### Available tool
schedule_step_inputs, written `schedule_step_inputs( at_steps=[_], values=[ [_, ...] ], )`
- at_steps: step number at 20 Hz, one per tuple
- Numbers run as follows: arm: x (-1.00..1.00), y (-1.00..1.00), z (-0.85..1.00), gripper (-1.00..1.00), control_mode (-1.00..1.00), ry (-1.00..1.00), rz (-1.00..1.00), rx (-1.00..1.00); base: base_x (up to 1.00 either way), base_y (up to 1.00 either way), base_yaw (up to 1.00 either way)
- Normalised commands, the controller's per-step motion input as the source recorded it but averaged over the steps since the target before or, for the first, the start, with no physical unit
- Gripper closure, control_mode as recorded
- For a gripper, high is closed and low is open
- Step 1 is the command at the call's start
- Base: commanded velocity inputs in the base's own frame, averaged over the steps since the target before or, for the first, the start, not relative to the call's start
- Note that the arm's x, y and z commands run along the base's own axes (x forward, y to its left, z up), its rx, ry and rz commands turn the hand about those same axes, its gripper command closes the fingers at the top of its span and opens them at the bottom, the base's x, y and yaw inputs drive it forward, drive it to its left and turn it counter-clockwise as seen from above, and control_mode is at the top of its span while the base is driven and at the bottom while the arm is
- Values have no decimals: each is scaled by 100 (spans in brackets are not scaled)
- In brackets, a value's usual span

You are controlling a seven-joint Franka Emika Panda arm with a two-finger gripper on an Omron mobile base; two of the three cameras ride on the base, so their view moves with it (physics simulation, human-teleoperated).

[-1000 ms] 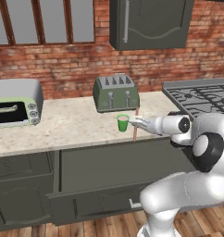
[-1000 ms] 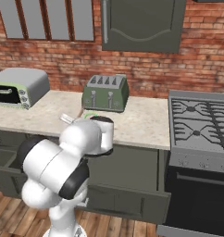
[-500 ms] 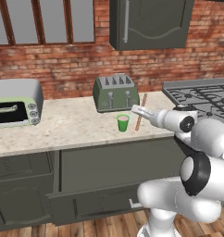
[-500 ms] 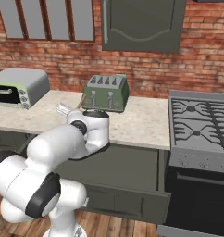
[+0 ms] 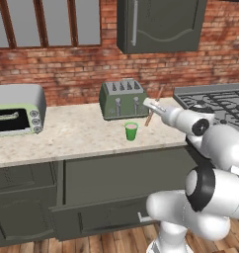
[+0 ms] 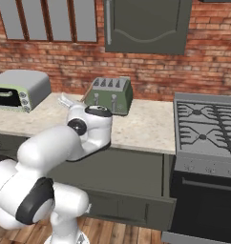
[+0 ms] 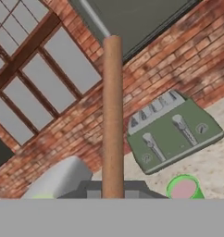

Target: Pick up the straw from the left drawer and put it inside the smoothie cup.

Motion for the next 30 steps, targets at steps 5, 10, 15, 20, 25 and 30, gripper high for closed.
schedule_step_inputs(
  at_steps=[5, 10, 15, 20, 25, 30],
  values=[
    [7, 0, 100, 100, -100, 44, 0, 27, 0, 0, 0],
    [6, 0, 97, 100, -100, 60, -5, 40, 0, 0, 0],
    [3, 0, 99, 100, -100, 51, -9, 52, 0, 0, 0],
    [4, 0, 100, 100, -100, 41, -10, 53, 0, 0, 0],
    [13, 0, 100, 100, -100, 41, -5, 46, 0, 0, 0],
    [19, 0, 100, 100, -100, 41, -3, 39, 0, 0, 0]
  ],
)
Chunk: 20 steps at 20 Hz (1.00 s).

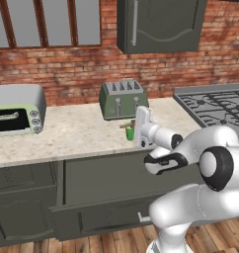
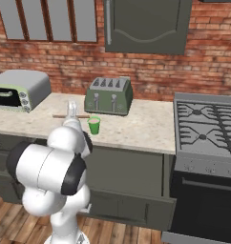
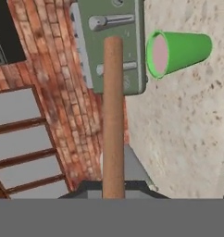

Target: Pick up the straw from the left drawer and put it inside the smoothie cup.

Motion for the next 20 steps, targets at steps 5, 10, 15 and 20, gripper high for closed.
schedule_step_inputs(
  at_steps=[5, 10, 15, 20],
  values=[
    [19, 0, 100, 100, -100, 41, -3, 38, 0, 0, 0],
    [13, 0, 100, 100, -100, 42, -6, 39, 0, 0, 0],
    [9, -6, 100, 100, -100, 40, -10, 39, 0, 0, 0],
    [9, -10, 100, 100, -100, 39, -12, 38, 0, 0, 0]
  ],
)
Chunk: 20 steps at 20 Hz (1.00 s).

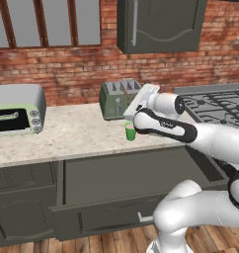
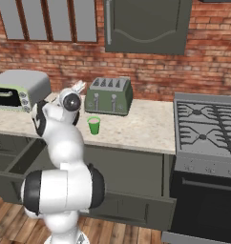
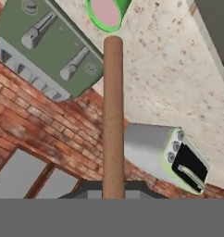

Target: Pick up the straw from the left drawer and put it inside the smoothie cup.

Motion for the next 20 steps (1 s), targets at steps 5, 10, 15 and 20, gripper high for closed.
schedule_step_inputs(
  at_steps=[5, 10, 15, 20],
  values=[
    [36, -13, 76, 100, -100, 41, -10, 41, 0, 0, 0],
    [54, -11, 4, 100, -100, 39, -12, 36, 0, 0, 0],
    [51, -30, -9, 100, -100, 25, -4, 30, 0, 0, 0],
    [29, -8, -36, 100, -100, -1, 0, 12, 0, 0, 0]
  ],
)
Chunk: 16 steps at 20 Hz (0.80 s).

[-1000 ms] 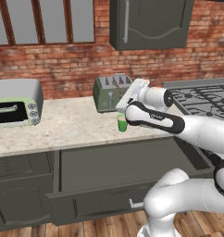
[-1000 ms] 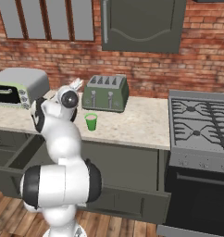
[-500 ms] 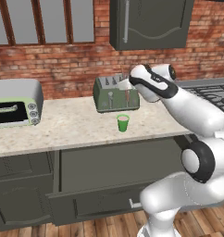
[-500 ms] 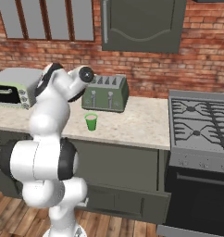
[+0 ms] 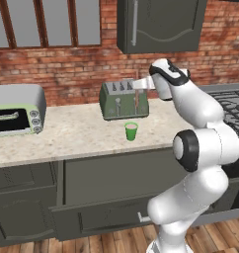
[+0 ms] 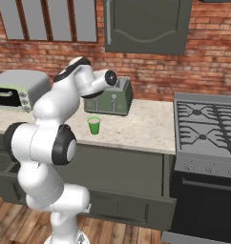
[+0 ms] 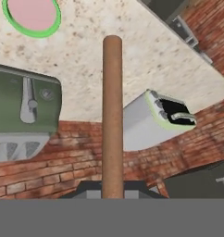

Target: Pick up the straw from the left drawer and put it inside the smoothie cup.

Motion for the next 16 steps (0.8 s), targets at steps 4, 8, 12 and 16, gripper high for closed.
schedule_step_inputs(
  at_steps=[4, 8, 12, 16],
  values=[
    [27, 0, -40, 100, -100, -10, 0, 4, 0, 0, 0],
    [26, 1, -36, 100, -100, -16, 0, 0, 0, 0, 0],
    [26, 0, -21, 100, -100, -16, 0, 0, 0, 0, 0],
    [16, 0, -28, 100, -100, -16, 0, 0, 0, 0, 0]
  ],
)
